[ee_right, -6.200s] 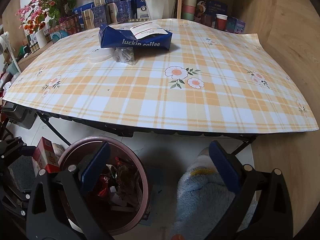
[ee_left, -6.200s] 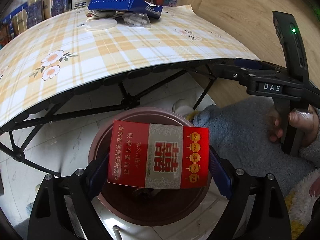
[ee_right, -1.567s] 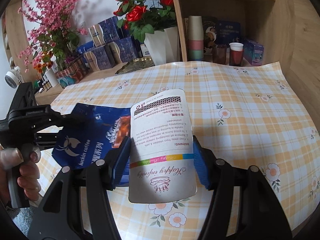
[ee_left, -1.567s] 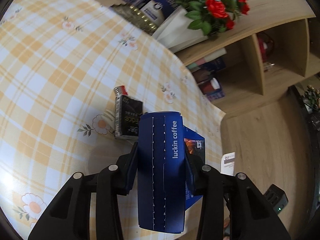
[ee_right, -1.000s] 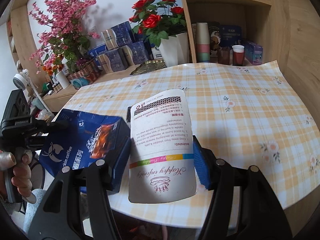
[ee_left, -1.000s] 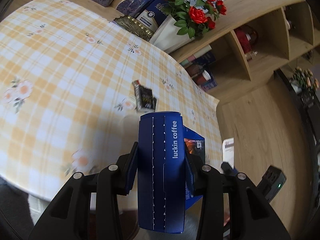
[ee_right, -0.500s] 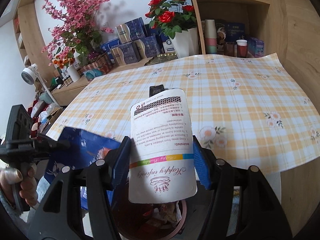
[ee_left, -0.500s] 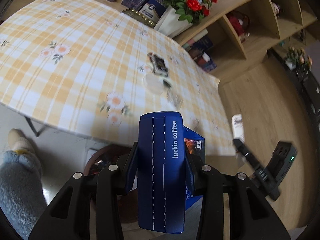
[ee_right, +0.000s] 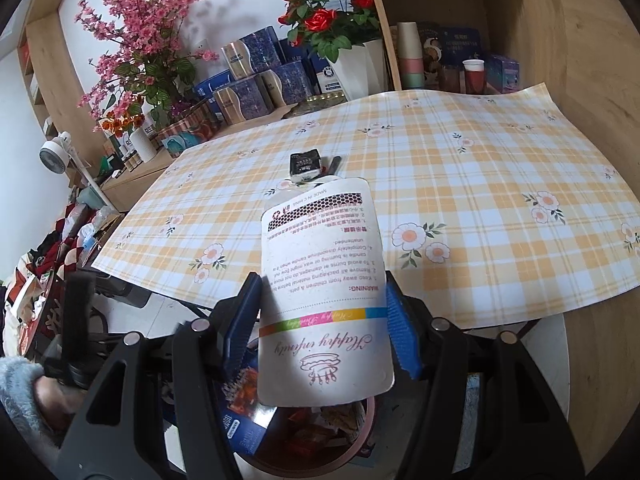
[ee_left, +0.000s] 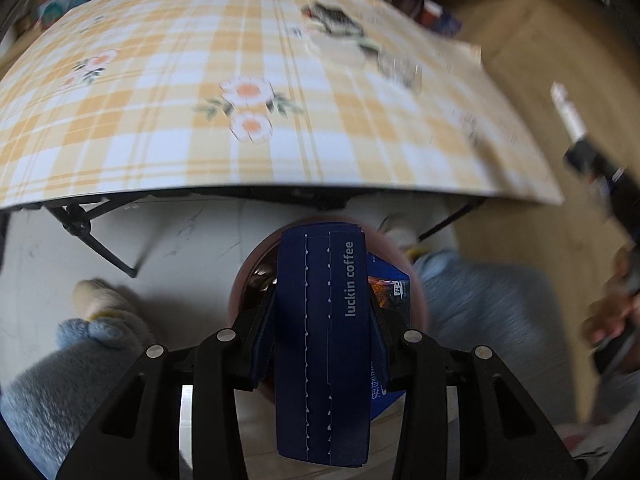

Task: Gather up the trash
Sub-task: 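Carry both items over the bin and open the left gripper to drop the blue box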

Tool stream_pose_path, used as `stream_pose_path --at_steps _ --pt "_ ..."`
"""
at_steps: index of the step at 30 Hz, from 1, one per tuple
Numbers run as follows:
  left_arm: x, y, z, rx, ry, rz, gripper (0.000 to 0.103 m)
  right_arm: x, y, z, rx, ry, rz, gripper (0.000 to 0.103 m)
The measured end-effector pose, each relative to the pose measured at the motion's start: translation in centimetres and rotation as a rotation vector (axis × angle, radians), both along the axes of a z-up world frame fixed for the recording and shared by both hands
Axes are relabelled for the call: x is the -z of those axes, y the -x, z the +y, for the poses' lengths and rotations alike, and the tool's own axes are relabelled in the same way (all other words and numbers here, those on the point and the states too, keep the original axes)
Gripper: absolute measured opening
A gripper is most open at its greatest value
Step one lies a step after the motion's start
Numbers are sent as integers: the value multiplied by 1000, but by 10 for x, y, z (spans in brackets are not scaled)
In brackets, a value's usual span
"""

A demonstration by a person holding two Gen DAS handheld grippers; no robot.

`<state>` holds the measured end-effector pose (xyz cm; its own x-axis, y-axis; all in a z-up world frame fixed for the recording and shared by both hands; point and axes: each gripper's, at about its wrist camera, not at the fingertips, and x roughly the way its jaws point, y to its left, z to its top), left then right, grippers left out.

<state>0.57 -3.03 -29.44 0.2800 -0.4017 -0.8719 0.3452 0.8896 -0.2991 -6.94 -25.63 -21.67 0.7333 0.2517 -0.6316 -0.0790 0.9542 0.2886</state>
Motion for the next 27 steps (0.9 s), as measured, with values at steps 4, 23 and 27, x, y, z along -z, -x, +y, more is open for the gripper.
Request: stream_pose_path --at_steps 4,23,27 --pt "20 -3 -16 59 -61 8 40 5 1 -6 13 -7 9 61" --pt "71 -30 -16 2 -19 87 71 33 4 -13 21 -50 76 61" --pt "39 -24 -9 2 16 -5 78 42 4 2 -15 -45 103 61"
